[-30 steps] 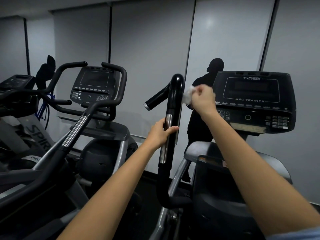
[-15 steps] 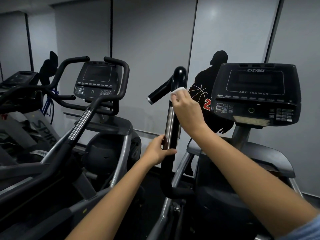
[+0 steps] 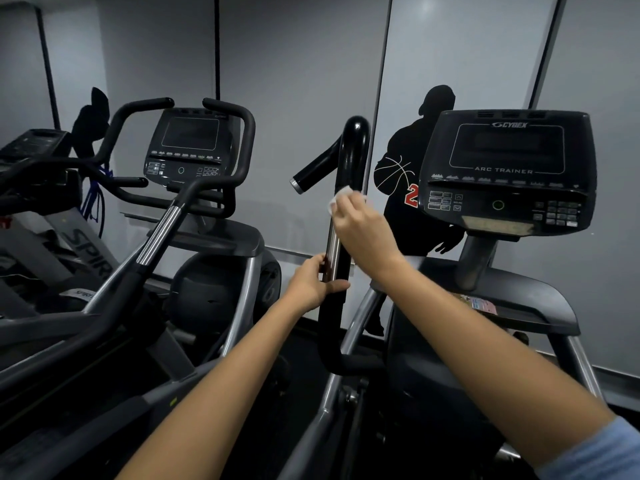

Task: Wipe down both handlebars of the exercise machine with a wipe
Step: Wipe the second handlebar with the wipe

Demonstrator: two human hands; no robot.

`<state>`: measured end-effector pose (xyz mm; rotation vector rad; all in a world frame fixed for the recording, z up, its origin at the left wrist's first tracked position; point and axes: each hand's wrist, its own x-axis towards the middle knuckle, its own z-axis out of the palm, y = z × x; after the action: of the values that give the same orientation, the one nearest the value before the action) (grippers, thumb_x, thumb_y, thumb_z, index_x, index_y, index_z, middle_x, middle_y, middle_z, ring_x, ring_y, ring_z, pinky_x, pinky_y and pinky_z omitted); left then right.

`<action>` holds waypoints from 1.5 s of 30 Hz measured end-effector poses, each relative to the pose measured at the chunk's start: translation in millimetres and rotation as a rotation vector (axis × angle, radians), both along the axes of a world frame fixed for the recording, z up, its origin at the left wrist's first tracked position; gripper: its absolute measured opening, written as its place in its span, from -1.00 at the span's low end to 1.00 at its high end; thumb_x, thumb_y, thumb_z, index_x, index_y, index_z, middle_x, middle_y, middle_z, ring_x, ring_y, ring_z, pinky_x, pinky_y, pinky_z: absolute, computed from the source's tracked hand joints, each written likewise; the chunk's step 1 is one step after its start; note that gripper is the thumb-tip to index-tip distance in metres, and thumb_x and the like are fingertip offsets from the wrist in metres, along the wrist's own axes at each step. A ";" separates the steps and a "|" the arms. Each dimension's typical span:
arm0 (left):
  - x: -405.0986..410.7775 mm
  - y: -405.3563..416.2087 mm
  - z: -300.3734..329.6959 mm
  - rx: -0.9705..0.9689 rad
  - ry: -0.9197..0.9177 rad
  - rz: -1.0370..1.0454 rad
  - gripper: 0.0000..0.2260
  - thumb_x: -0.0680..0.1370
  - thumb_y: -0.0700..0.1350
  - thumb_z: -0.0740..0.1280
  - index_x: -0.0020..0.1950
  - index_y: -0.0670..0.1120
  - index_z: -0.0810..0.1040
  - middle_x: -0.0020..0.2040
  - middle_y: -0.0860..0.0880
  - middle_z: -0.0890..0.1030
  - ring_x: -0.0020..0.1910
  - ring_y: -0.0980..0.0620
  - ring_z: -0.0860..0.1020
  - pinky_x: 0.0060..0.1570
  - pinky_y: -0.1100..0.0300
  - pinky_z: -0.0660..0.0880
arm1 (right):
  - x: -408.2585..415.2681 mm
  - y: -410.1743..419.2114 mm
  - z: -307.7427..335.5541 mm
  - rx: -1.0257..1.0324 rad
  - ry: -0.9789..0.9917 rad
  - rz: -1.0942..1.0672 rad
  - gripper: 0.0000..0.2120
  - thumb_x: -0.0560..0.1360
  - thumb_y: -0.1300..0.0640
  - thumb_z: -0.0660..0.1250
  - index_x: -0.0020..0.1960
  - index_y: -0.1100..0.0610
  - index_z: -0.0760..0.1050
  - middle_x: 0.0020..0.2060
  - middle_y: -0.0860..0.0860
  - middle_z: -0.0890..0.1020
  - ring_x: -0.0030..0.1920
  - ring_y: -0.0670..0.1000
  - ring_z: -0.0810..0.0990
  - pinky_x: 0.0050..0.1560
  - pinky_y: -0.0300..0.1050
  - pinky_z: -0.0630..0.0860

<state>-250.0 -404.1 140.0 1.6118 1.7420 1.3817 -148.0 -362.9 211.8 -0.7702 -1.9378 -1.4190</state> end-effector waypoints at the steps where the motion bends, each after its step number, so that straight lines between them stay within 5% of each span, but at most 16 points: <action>1: 0.5 0.1 0.4 -0.004 -0.002 0.004 -0.55 0.43 -0.10 0.46 0.28 -0.11 0.44 0.16 -0.04 0.55 0.16 -0.02 0.49 0.04 0.22 0.35 | -3.5 -1.0 9.9 -0.006 0.026 0.006 -0.62 0.36 0.40 0.06 -0.18 0.19 0.64 -0.23 0.07 0.62 -0.22 0.04 0.60 -0.38 -0.26 0.49; 6: 1.0 -3.8 0.5 0.001 0.001 -0.021 -0.56 0.44 -0.11 0.45 0.28 -0.11 0.42 0.10 0.02 0.51 0.12 0.02 0.47 0.13 0.15 0.42 | -1.1 -3.3 -11.2 -0.024 -0.020 0.074 -0.79 0.32 0.39 0.25 -0.15 0.24 0.61 -0.19 0.13 0.61 -0.21 0.08 0.59 -0.36 -0.21 0.55; 9: -2.3 -7.8 -5.7 0.005 0.013 -0.051 -0.55 0.40 -0.15 0.49 0.24 -0.11 0.44 0.11 -0.05 0.56 0.09 -0.05 0.54 0.14 0.05 0.50 | 8.1 -5.8 -54.9 -0.042 -0.099 0.100 -0.69 0.42 0.37 0.06 -0.11 0.26 0.59 -0.14 0.15 0.58 -0.18 0.09 0.57 -0.33 -0.18 0.53; 14: -0.9 -17.4 -22.7 -0.098 -0.033 -0.069 -0.35 0.29 -0.19 0.57 0.31 -0.10 0.38 0.09 -0.03 0.51 0.06 -0.07 0.56 0.09 0.09 0.52 | -4.0 -7.4 -2.9 0.043 0.075 0.121 -0.69 0.34 0.36 0.10 -0.33 0.16 0.60 -0.33 0.00 0.57 -0.32 -0.03 0.55 -0.51 -0.27 0.41; 18: 3.1 -22.0 -27.3 -0.089 -0.038 -0.028 -0.47 0.34 -0.26 0.53 0.26 -0.17 0.44 0.07 -0.05 0.53 0.01 0.00 0.52 -0.10 0.23 0.48 | -6.3 -10.3 -3.5 0.051 0.121 0.132 -0.68 0.33 0.37 0.10 -0.33 0.16 0.61 -0.33 -0.01 0.58 -0.34 -0.04 0.54 -0.46 -0.29 0.42; 24: 6.8 -20.9 -25.9 -0.122 -0.073 0.005 -0.51 0.36 -0.27 0.51 0.24 -0.18 0.44 0.12 -0.11 0.57 0.09 -0.12 0.56 0.13 0.00 0.51 | 0.0 -16.7 -33.8 -0.054 -0.034 0.105 -0.90 0.22 0.31 0.47 -0.36 0.16 0.59 -0.32 0.02 0.57 -0.31 0.00 0.55 -0.40 -0.22 0.50; 27: 5.8 -20.2 -30.2 -0.086 -0.069 -0.007 -0.56 0.37 -0.27 0.50 0.20 -0.16 0.46 0.09 -0.12 0.60 0.05 -0.10 0.59 0.06 0.06 0.54 | -9.9 -16.3 5.2 -0.060 0.052 0.063 -0.83 0.07 0.32 0.49 -0.49 0.13 0.53 -0.39 -0.01 0.56 -0.38 -0.02 0.54 -0.43 -0.22 0.45; 29: 5.7 -21.9 -33.4 -0.072 -0.069 -0.011 -0.57 0.38 -0.26 0.50 0.20 -0.15 0.48 0.07 -0.12 0.60 0.04 -0.07 0.58 0.05 0.07 0.54 | -12.9 -15.3 14.0 -0.071 0.087 0.046 -0.84 0.13 0.34 0.39 -0.51 0.12 0.51 -0.40 -0.02 0.55 -0.39 -0.01 0.52 -0.40 -0.21 0.40; 32: 6.9 -20.3 -36.6 -0.063 -0.071 0.022 -0.61 0.39 -0.27 0.48 0.18 -0.18 0.49 0.00 -0.09 0.61 -0.04 -0.02 0.57 -0.01 0.14 0.54 | -12.4 -16.8 -29.1 -0.039 0.008 0.092 -0.81 0.27 0.31 0.24 -0.44 0.14 0.56 -0.32 0.03 0.56 -0.31 0.03 0.52 -0.34 -0.15 0.40; 35: 9.7 -20.8 -37.1 -0.028 -0.083 0.111 -0.94 0.49 -0.29 0.32 -0.10 -0.16 0.52 -0.23 -0.07 0.55 -0.19 -0.06 0.52 -0.08 0.01 0.56 | -4.7 -24.1 -87.1 -0.094 -0.224 0.085 -0.92 0.29 0.21 0.37 -0.37 0.18 0.58 -0.23 0.06 0.57 -0.21 0.09 0.49 -0.22 -0.06 0.44; 37: 8.6 -19.3 -38.1 -0.027 -0.068 0.113 -0.88 0.47 -0.30 0.34 -0.19 -0.10 0.51 -0.26 -0.05 0.54 -0.17 -0.07 0.52 -0.05 -0.09 0.54 | -9.1 -20.9 -84.8 -0.077 -0.232 0.063 -0.91 0.28 0.20 0.38 -0.40 0.17 0.57 -0.26 0.05 0.55 -0.21 0.09 0.45 -0.23 -0.06 0.42; 41: 7.0 -21.0 -40.7 -0.067 -0.168 0.043 -0.66 0.36 -0.23 0.52 0.08 -0.18 0.54 -0.07 -0.04 0.60 -0.04 -0.05 0.58 0.06 0.01 0.55 | -24.6 -11.4 -27.1 -0.080 -0.162 -0.041 -0.94 0.20 0.16 0.48 -0.39 0.12 0.61 -0.21 0.04 0.59 -0.12 0.08 0.56 -0.10 -0.03 0.51; 45: 6.7 -20.9 -44.0 -0.081 -0.179 0.067 -0.69 0.36 -0.18 0.52 0.06 -0.16 0.55 -0.06 -0.05 0.62 -0.03 -0.04 0.60 0.07 0.01 0.55 | -24.0 -15.1 -32.3 -0.068 -0.198 -0.227 -0.83 0.41 0.11 0.35 -0.10 0.19 0.64 -0.01 0.13 0.61 0.12 0.18 0.51 0.14 0.06 0.45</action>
<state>-243.3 -425.0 96.0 1.3546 1.7363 1.4196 -172.0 -378.1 179.5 -0.9367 -2.1111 -1.6235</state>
